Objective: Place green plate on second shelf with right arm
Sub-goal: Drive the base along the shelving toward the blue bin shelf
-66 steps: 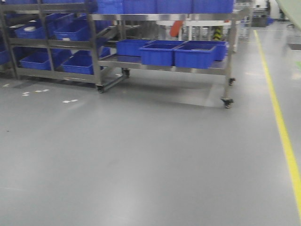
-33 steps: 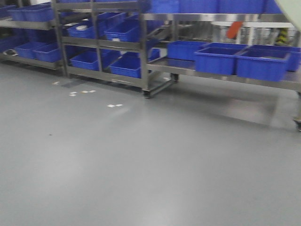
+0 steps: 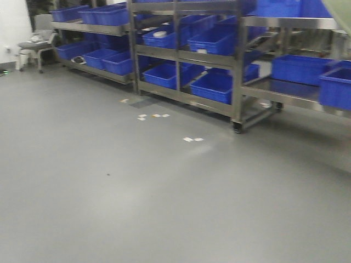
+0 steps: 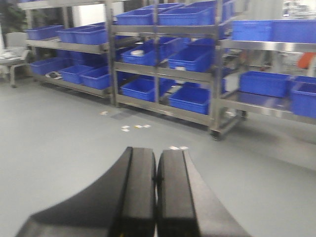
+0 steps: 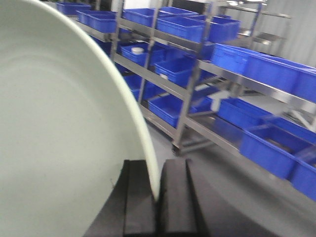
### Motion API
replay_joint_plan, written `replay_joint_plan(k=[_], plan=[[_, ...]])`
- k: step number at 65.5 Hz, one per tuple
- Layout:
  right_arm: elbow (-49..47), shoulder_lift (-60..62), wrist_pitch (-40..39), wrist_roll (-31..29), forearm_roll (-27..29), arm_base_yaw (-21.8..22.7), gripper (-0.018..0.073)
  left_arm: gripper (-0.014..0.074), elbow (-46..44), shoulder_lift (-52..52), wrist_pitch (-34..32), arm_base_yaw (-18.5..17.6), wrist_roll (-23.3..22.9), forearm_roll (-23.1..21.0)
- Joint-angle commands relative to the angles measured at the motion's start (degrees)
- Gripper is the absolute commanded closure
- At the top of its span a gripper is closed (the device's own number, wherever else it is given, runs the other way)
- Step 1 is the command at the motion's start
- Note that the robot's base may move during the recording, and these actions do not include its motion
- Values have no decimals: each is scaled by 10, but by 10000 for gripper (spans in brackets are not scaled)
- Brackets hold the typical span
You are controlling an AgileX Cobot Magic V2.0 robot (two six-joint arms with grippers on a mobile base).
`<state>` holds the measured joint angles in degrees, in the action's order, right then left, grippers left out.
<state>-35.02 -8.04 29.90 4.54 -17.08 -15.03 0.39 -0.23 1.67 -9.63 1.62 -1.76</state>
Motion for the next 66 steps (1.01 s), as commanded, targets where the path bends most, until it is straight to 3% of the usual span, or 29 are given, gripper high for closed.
replay_joint_plan(k=[1,66], plan=[[-16,-9,-63,1,-11,2,508,466,23,-10,-50,-2,-1,-2],[-16,-9,-64,1,-11,2,508,466,23,-10,-50,-2,-1,-2]])
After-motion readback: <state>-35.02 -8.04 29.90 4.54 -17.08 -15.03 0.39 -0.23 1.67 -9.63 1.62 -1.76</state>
